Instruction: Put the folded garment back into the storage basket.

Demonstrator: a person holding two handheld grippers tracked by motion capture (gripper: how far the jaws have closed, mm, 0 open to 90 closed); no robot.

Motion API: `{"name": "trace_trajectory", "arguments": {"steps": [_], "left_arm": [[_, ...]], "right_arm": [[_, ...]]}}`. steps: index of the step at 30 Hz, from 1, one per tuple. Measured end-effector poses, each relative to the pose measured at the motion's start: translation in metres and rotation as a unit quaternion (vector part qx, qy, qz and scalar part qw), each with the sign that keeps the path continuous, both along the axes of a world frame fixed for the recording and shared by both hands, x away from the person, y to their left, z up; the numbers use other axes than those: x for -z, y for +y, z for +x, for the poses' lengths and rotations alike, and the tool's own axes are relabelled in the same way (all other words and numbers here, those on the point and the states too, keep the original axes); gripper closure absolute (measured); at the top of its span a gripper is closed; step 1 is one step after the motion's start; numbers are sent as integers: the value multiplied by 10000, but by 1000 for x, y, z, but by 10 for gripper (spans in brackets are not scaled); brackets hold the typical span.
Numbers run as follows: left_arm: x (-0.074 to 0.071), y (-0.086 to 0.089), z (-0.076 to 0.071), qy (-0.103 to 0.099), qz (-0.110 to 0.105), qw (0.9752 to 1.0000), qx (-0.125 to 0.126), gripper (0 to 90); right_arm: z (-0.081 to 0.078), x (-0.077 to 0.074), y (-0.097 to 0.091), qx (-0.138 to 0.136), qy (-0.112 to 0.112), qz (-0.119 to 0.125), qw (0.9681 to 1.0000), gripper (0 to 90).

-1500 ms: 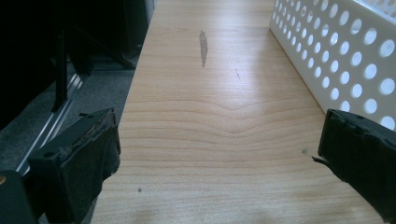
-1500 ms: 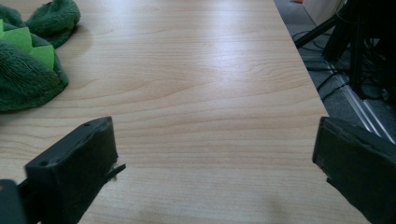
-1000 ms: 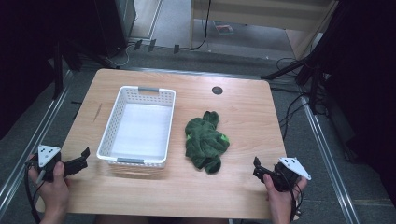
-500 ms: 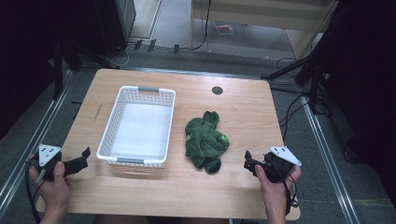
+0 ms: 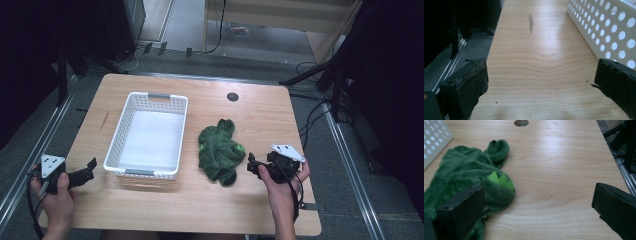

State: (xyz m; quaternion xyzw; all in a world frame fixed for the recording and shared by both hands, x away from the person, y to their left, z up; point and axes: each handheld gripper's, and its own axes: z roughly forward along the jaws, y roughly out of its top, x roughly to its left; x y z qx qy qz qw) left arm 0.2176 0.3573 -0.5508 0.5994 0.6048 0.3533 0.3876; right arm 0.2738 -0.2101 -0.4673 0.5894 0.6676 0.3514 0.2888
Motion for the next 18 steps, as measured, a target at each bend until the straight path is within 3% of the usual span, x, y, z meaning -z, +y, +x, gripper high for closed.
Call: {"name": "trace_trajectory", "arguments": {"steps": [18], "left_arm": [[0,1,1,3,-45,10000,1,0]], "right_arm": [[22,-6,46,-306,218,213,9991,0]]}}
